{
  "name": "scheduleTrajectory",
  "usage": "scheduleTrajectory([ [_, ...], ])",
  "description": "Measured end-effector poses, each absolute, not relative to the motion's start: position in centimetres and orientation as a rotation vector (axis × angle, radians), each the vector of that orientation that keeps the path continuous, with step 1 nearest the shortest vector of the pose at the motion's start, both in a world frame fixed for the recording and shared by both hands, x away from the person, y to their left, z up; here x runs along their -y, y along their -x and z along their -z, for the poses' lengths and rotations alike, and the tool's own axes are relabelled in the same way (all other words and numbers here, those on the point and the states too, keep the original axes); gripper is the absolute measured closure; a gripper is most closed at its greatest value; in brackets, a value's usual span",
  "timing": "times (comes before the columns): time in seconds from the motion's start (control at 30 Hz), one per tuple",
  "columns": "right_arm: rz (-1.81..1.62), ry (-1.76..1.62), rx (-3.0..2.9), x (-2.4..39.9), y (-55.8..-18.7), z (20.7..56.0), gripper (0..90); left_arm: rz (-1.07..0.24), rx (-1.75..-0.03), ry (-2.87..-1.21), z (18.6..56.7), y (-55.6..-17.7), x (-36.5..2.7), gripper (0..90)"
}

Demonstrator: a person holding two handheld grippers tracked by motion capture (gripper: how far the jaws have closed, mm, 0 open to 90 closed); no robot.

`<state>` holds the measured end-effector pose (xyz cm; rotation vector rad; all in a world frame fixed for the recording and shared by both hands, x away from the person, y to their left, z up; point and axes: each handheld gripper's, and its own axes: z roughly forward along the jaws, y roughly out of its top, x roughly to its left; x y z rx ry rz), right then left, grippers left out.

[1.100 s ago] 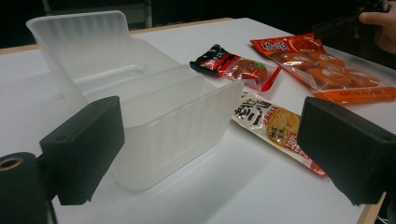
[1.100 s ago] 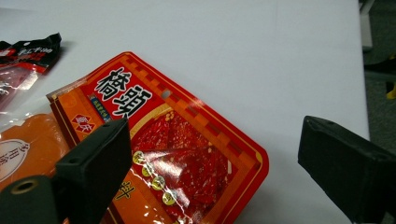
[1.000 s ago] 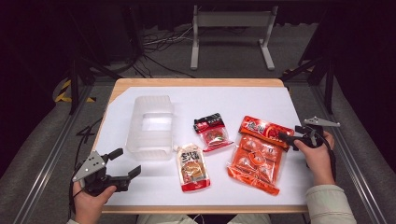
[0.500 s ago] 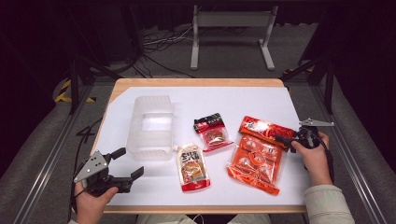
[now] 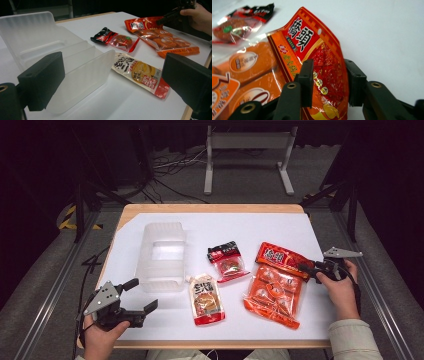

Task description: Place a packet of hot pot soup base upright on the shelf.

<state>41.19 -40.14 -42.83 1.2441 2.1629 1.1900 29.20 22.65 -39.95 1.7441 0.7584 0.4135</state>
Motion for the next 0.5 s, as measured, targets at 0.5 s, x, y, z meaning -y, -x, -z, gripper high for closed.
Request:
scheduleTrajectory([
  [0.5,-1.193,-1.282,-2.150,40.20,-41.74,43.90,68.4,-0.392,-0.756,-1.764,40.18,-29.39,-22.13,6.0],
])
